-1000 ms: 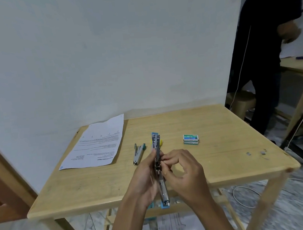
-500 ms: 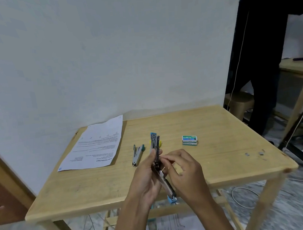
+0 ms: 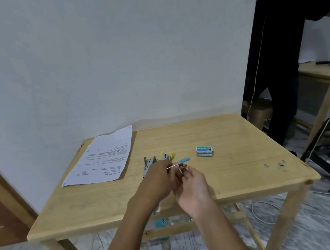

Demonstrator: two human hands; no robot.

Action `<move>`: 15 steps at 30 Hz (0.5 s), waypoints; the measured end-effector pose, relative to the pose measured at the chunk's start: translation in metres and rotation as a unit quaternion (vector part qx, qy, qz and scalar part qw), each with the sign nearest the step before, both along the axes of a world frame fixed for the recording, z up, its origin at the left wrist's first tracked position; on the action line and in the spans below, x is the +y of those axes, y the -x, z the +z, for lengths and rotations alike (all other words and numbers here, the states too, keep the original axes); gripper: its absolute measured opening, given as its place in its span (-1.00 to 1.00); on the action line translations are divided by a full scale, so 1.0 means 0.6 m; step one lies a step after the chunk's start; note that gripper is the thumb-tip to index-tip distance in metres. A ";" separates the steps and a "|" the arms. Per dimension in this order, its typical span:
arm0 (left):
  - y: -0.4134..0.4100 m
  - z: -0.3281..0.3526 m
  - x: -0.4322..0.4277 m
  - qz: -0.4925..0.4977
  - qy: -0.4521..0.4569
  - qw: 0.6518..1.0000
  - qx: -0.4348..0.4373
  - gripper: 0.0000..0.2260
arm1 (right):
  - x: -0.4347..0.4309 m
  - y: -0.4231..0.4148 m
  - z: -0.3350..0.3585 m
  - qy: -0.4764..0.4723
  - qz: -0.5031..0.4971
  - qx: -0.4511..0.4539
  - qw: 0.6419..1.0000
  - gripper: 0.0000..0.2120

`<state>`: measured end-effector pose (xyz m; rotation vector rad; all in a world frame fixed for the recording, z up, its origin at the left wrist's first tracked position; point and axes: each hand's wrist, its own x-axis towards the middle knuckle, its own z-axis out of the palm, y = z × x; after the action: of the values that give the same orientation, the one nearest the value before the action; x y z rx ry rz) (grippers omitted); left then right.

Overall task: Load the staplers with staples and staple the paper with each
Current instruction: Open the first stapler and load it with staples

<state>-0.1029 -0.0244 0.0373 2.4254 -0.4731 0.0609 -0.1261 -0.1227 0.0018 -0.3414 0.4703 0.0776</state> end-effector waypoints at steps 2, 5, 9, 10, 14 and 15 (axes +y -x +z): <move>-0.015 0.013 -0.002 0.002 -0.076 0.997 0.000 -0.77 | 0.016 -0.013 -0.009 -0.059 -0.005 0.023 0.998 -0.63; -0.024 0.030 -0.001 0.012 -0.073 0.997 0.007 -0.79 | 0.032 -0.021 -0.007 -0.138 -0.031 0.018 0.990 -0.63; -0.038 0.033 0.016 0.004 -0.053 0.998 -0.045 -0.78 | 0.035 -0.027 0.003 -0.160 -0.050 0.008 0.986 -0.64; -0.042 0.028 0.020 0.001 -0.033 0.998 -0.053 -0.78 | 0.035 -0.029 0.006 -0.159 -0.056 0.005 0.986 -0.65; -0.044 0.000 0.022 -0.060 0.003 0.998 0.020 -0.76 | 0.042 -0.037 0.016 -0.096 -0.058 0.010 0.994 -0.66; -0.045 -0.006 0.022 -0.052 0.027 0.998 0.033 -0.74 | 0.044 -0.038 0.016 -0.093 -0.059 0.010 0.994 -0.65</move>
<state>-0.0759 -0.0113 0.0339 2.3378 -0.5587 -0.0490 -0.1035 -0.0965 0.0112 -0.1291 0.4978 0.0093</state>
